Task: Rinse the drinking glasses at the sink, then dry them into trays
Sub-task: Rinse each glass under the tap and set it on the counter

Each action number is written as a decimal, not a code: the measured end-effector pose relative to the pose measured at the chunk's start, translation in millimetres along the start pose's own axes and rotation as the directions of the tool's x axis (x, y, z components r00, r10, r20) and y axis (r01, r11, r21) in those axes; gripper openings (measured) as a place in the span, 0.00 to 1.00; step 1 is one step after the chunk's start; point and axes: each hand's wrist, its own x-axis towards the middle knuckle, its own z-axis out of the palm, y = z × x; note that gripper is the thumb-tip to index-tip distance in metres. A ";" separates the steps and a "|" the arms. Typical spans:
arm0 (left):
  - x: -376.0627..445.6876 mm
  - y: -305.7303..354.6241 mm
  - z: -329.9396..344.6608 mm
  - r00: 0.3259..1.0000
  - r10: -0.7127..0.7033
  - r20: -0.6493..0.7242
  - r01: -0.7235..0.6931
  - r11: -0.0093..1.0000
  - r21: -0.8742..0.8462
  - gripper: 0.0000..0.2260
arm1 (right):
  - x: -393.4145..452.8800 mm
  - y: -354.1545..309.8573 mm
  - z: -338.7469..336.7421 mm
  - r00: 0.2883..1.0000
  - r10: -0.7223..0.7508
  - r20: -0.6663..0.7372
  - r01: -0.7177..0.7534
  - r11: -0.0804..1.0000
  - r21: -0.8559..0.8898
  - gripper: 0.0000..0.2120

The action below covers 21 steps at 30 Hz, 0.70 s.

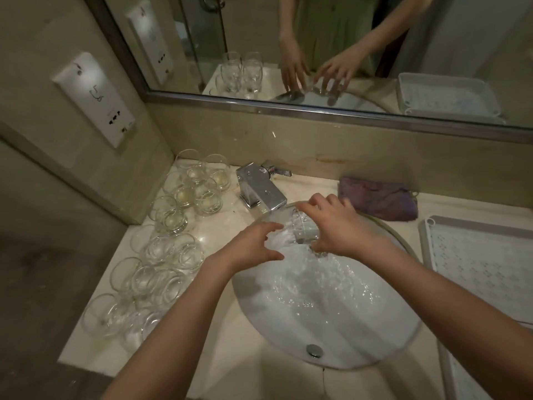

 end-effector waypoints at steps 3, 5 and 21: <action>-5.1 7.5 -3.7 0.999 0.029 -0.031 -0.026 0.996 0.081 0.31 | -5.2 -2.1 -14.8 1.000 -0.007 -0.016 0.004 0.980 -0.197 0.38; -8.6 13.9 -7.5 0.997 0.052 -0.052 -0.046 0.992 0.115 0.31 | -9.4 -4.7 -25.7 0.998 -0.043 -0.046 0.025 0.944 -0.328 0.35; -36.9 16.2 -51.9 0.977 0.089 -0.196 -0.051 0.980 0.190 0.30 | -9.7 -41.2 -81.8 0.976 -0.082 -0.203 0.050 0.986 -0.157 0.36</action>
